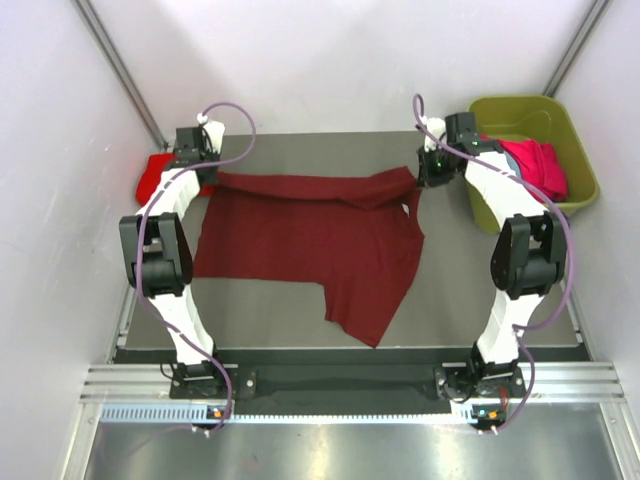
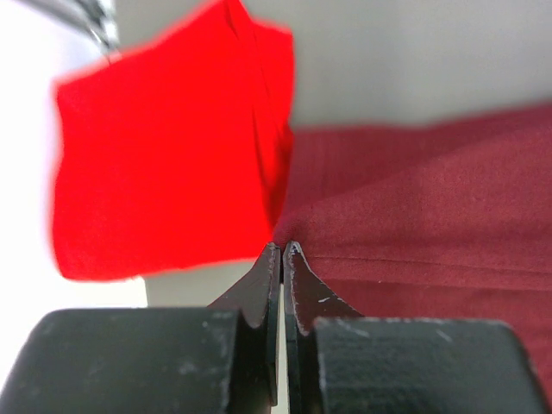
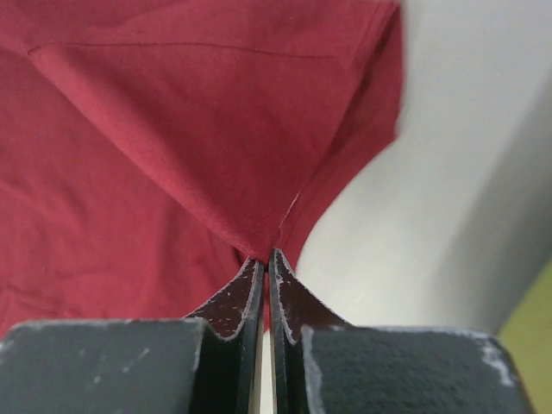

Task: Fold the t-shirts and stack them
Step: Fold the tshirt

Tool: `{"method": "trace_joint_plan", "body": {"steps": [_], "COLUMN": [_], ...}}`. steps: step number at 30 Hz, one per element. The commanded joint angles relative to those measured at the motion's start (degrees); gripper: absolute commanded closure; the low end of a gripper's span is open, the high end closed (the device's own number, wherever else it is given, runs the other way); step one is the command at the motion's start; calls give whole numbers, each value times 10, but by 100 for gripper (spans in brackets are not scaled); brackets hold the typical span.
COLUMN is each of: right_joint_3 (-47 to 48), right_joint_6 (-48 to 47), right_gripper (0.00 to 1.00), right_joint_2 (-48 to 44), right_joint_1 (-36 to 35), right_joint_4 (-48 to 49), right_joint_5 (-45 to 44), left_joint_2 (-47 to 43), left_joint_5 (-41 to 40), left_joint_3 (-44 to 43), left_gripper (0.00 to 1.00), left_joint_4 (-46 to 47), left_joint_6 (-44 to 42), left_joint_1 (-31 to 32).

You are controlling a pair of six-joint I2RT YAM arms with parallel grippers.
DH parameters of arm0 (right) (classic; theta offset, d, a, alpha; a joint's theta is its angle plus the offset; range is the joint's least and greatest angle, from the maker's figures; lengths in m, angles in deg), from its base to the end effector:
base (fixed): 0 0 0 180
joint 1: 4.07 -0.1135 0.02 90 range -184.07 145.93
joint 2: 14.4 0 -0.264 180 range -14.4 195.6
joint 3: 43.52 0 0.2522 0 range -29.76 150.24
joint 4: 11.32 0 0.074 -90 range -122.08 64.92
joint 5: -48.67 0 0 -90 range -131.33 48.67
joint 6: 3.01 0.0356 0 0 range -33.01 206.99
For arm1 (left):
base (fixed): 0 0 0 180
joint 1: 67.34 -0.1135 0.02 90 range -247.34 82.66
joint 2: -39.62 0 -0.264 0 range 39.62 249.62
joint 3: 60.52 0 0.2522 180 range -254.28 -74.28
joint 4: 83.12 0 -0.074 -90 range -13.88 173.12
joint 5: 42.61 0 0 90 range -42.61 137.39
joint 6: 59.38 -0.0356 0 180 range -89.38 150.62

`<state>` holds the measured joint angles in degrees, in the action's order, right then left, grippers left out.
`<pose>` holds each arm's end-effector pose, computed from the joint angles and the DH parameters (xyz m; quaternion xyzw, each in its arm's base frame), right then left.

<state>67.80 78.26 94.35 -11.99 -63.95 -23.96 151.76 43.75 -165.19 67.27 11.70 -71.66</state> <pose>0.4206 0.0692 0.2920 -0.1855 0.9118 0.1395 0.3386 0.4555 0.0367 0.2592 0.0997 0.8893 0.1176 0.4305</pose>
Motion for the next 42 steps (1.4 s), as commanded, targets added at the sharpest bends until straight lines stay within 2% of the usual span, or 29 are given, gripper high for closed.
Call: {"method": "trace_joint_plan", "body": {"steps": [1,10,21,42], "right_joint_3": [-7,1,-51,-81], "right_joint_6": [16,26,31,29], "right_gripper": [100,100,100,100], "right_joint_2": [-27,-49,-94,-48], "right_joint_1": [-4,-6,-8,-26], "right_joint_4": [-5,-26,-27,-13], "right_joint_5": [21,41,40,55], "left_joint_2": [-43,-59,-57,-19], "left_joint_5": [2,-5,14,13], "left_joint_3": [24,35,52,79], "left_gripper": [100,100,100,100], "left_joint_4": [-5,-13,-55,-129], "left_joint_6": [15,18,14,56], "left_joint_1": [-6,-13,-15,-15]}}
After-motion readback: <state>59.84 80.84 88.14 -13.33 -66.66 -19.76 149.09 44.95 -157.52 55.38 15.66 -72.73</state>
